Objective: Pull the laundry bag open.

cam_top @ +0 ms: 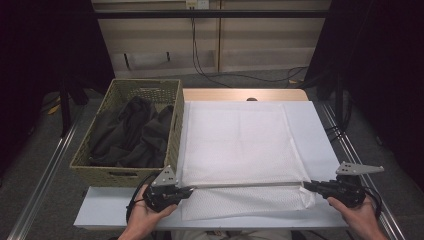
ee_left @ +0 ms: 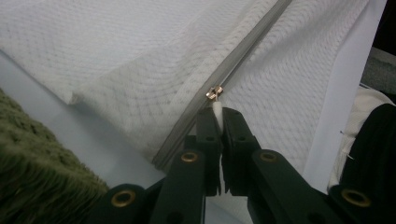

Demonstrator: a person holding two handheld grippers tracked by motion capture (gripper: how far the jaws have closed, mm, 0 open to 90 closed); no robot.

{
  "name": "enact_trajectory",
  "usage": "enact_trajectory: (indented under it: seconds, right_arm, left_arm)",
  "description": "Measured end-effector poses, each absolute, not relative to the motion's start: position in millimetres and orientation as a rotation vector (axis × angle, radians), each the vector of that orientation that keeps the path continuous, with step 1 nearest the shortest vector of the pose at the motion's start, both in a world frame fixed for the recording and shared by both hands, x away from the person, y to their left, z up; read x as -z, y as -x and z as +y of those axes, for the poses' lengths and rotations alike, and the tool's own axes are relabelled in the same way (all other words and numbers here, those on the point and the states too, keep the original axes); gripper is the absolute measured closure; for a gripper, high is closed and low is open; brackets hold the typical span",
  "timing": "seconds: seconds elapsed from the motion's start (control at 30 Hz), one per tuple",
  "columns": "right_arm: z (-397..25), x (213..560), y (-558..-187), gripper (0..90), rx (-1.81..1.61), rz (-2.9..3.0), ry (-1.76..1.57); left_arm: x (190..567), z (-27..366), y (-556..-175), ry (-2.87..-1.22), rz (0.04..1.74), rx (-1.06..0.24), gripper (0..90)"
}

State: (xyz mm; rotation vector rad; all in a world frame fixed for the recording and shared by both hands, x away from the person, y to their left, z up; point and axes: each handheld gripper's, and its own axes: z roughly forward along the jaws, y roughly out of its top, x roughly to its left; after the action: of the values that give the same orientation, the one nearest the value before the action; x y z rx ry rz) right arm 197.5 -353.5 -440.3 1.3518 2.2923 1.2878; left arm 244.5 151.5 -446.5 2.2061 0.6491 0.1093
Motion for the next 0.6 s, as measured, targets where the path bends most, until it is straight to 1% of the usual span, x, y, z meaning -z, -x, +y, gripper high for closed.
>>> enact_trajectory:
  seconds: [0.4, 0.6]
  right_arm:
    - [-354.1, 441.7, -197.8, 86.6, -1.269, 2.289, -1.361]
    - [-354.6, 443.0, -198.2, 86.6, -1.260, 2.305, -1.358]
  left_arm:
    - [444.3, 163.3, -243.2, -2.201, 0.674, -0.147, 86.8]
    - [445.8, 165.7, -242.0, -2.207, 0.684, -0.145, 86.8]
